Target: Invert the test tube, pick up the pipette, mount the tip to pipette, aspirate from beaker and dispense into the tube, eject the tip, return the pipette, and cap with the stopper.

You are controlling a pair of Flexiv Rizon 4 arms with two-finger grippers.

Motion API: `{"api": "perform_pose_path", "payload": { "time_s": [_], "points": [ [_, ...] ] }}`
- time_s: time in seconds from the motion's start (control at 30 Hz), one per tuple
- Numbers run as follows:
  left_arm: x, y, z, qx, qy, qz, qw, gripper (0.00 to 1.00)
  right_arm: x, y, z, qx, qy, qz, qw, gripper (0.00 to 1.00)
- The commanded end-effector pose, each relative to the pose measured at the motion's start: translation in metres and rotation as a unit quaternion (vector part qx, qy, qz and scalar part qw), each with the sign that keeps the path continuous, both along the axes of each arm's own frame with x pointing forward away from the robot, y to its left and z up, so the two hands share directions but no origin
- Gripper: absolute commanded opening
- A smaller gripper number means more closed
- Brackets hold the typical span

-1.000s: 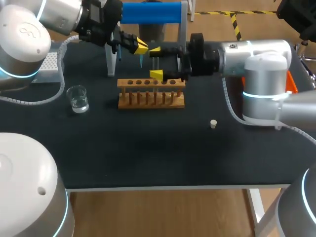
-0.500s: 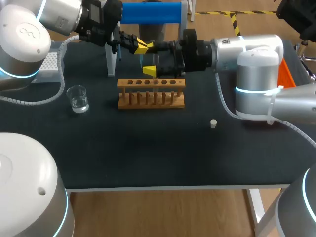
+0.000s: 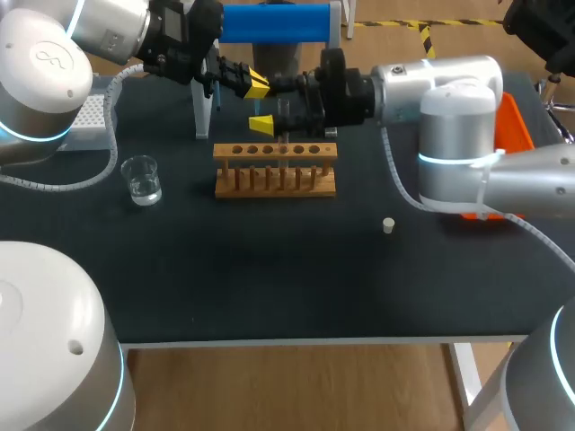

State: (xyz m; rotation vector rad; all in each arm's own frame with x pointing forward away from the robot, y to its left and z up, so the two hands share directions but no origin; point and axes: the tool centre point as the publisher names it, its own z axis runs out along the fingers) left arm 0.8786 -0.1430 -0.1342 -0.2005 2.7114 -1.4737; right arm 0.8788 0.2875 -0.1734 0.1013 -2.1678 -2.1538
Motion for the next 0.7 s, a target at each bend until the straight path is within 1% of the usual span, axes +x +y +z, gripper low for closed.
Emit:
{"api": "perform_pose_path", "payload": {
  "time_s": [0.03, 0.1, 0.13, 0.2, 0.23, 0.27, 0.43, 0.7],
  "points": [
    [0.0001, 0.0007, 0.0012, 0.002, 0.001, -0.001, 1.0, 0.0, 0.0011, 0.0031, 0.0005, 0.0, 0.0, 0.002, 1.0, 0.78],
    [0.0001, 0.0007, 0.0012, 0.002, 0.001, -0.001, 1.0, 0.0, 0.0008, 0.0039, 0.001, 0.001, 0.0, 0.003, 1.0, 0.76],
    [0.0001, 0.0007, 0.0012, 0.002, 0.001, -0.001, 1.0, 0.0, 0.0006, 0.0042, 0.0012, 0.001, 0.0, 0.003, 1.0, 0.71],
    [0.0001, 0.0007, 0.0012, 0.002, 0.001, -0.001, 1.0, 0.0, -0.0001, 0.0047, 0.0019, 0.001, 0.0, 0.004, 1.0, 0.57],
    [0.0001, 0.0007, 0.0012, 0.002, 0.001, -0.001, 1.0, 0.0, -0.0005, 0.0048, 0.0022, 0.002, 0.0, 0.004, 1.0, 0.55],
    [0.0001, 0.0007, 0.0012, 0.002, 0.001, -0.001, 1.0, 0.0, -0.0009, 0.0048, 0.0024, 0.002, 0.0, 0.005, 1.0, 0.48],
    [0.0001, 0.0007, 0.0012, 0.002, 0.001, -0.001, 1.0, 0.0, -0.0017, 0.0039, 0.0028, 0.003, 0.0, 0.005, 1.0, 0.41],
    [0.0001, 0.0007, 0.0012, 0.002, 0.001, -0.001, 1.0, 0.0, -0.0042, 0.0026, 0.0027, 0.002, 0.002, 0.006, 1.0, 0.39]
  ]
}}
